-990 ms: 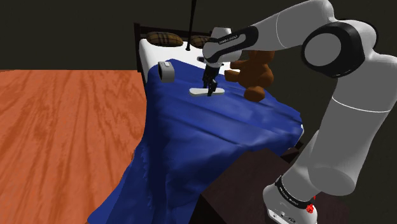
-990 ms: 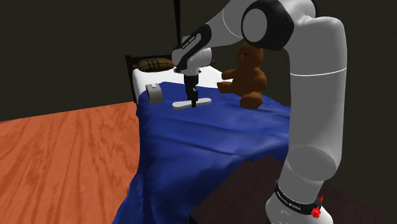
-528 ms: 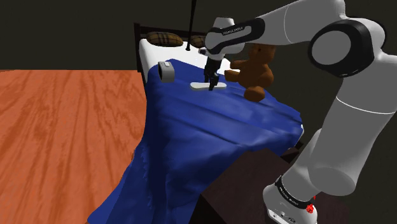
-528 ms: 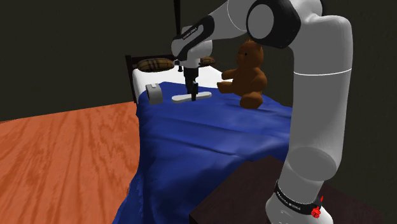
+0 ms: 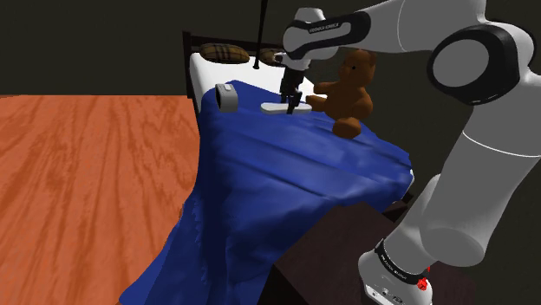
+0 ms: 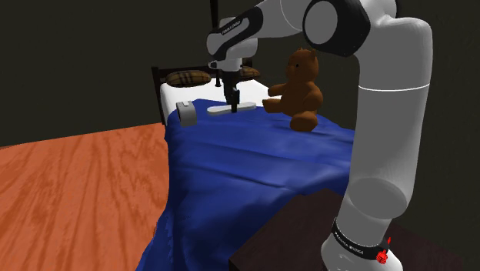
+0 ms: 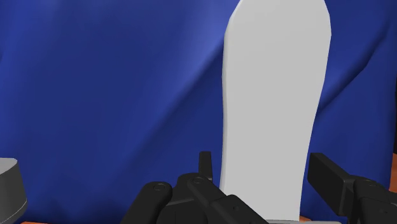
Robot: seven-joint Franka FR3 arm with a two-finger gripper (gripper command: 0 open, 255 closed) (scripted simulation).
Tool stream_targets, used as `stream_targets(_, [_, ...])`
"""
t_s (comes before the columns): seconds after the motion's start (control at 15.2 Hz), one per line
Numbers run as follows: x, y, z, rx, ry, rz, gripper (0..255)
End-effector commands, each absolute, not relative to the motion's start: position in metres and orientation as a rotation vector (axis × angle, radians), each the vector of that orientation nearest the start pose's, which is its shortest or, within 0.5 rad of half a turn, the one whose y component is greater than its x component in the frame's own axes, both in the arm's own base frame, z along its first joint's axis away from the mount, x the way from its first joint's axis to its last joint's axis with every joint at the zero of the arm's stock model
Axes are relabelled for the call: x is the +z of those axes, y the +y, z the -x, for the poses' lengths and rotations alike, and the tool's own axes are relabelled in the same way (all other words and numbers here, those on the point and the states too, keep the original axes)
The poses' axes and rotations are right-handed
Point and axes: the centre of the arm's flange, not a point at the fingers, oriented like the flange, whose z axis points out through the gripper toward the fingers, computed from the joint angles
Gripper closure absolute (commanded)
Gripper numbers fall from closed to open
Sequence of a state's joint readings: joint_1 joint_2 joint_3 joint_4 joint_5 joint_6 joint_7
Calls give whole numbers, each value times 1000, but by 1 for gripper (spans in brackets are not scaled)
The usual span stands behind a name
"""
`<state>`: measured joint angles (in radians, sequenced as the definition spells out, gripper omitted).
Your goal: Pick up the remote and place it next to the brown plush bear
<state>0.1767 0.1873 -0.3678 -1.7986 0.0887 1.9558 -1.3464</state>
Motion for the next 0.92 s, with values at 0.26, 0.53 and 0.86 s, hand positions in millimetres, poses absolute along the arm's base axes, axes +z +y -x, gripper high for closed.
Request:
stream_targets(0.26, [478, -99, -600, 2, -1665, 2637, 255])
stream_targets(0.53, [499, -99, -600, 2, -1665, 2637, 255])
stream_targets(0.86, [525, -99, -600, 2, -1665, 2637, 255])
